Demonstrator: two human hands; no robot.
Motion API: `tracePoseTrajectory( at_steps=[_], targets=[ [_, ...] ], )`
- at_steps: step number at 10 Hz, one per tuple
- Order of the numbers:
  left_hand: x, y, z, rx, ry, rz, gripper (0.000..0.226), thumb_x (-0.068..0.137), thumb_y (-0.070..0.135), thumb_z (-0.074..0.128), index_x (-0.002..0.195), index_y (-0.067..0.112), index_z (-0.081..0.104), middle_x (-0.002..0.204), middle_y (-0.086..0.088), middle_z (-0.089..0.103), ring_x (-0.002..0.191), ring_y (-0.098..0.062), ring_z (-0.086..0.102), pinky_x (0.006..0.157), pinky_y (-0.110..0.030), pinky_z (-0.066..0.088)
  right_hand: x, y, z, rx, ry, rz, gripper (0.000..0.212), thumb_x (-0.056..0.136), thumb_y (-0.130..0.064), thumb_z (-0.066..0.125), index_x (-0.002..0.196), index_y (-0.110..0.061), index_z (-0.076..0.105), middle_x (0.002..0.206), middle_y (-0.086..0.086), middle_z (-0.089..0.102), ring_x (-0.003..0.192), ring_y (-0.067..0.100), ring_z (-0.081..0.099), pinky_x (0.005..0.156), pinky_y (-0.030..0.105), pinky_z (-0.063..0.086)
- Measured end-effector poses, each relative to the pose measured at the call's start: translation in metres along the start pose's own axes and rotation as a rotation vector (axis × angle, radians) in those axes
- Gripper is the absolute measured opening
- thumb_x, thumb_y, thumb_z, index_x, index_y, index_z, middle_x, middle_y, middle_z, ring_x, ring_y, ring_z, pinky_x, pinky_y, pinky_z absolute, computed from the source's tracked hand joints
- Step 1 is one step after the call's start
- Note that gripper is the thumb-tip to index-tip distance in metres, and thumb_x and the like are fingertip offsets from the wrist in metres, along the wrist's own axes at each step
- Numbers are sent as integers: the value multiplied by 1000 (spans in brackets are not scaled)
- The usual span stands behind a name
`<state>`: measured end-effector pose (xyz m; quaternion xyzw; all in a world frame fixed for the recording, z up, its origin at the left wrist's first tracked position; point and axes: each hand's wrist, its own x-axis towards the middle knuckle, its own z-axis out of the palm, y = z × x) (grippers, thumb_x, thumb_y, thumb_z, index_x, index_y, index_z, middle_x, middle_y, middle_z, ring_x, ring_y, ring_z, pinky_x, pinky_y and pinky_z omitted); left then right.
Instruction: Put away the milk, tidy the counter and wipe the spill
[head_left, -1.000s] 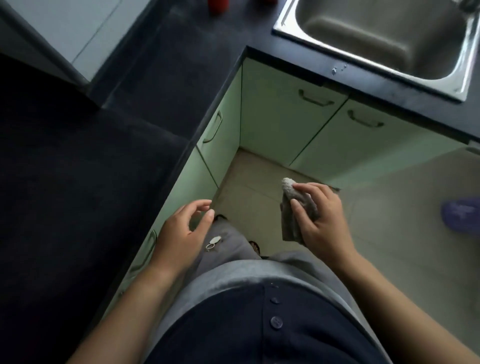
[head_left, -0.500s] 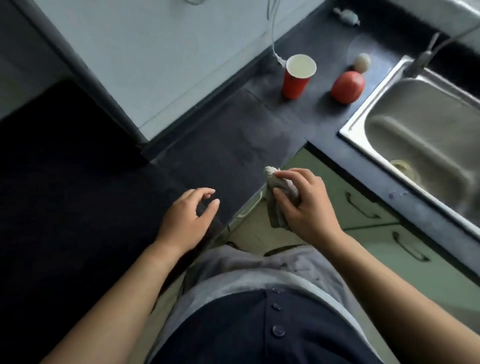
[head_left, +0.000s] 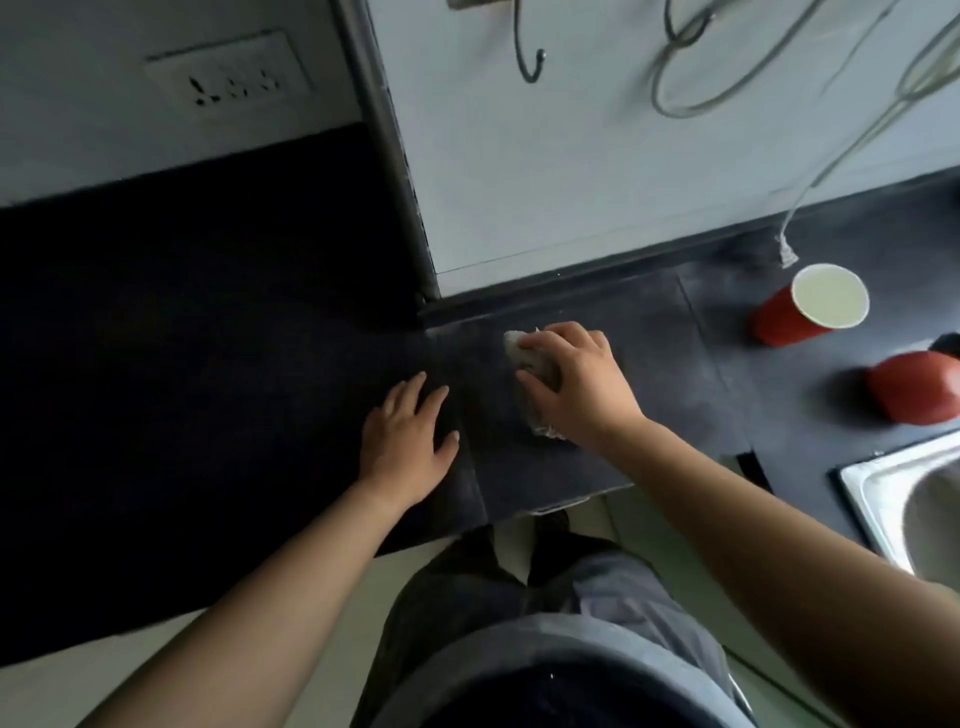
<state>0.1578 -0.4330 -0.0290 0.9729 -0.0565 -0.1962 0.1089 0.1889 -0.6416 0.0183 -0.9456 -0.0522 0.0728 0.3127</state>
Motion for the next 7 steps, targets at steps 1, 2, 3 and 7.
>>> tracePoseTrajectory(
  at_steps=[1, 2, 3, 7],
  targets=[
    [-2, 5, 10, 19, -24, -61, 64, 91, 47, 43, 148, 26, 19, 158, -2, 9, 144, -24, 10, 113, -46, 23, 24, 10, 10, -56, -110, -5, 40, 87, -31, 57, 125, -23, 50, 130, 3, 45, 118, 28, 34, 84, 38, 42],
    [-3, 10, 16, 13, -5, -92, 66, 91, 47, 43, 148, 27, 17, 158, -2, 7, 145, -25, 9, 112, -47, 23, 37, 24, 16, -166, -248, 6, 43, 87, -29, 54, 129, -25, 42, 137, 2, 37, 123, 30, 29, 86, 44, 43],
    [-4, 14, 20, -4, 22, -114, 65, 92, 46, 43, 148, 28, 16, 159, -2, 7, 145, -25, 8, 112, -49, 23, 39, 33, 15, -187, -288, -12, 46, 87, -29, 54, 130, -28, 39, 139, 1, 34, 124, 29, 28, 86, 46, 41],
    [-26, 21, 0, -80, 330, -94, 45, 87, 30, 56, 129, 14, 53, 130, -7, 56, 117, -27, 55, 95, -41, 44, 3, 32, -27, -186, -113, -63, 48, 90, -40, 50, 134, -23, 41, 141, 1, 39, 131, 26, 27, 99, 46, 33]
  ],
)
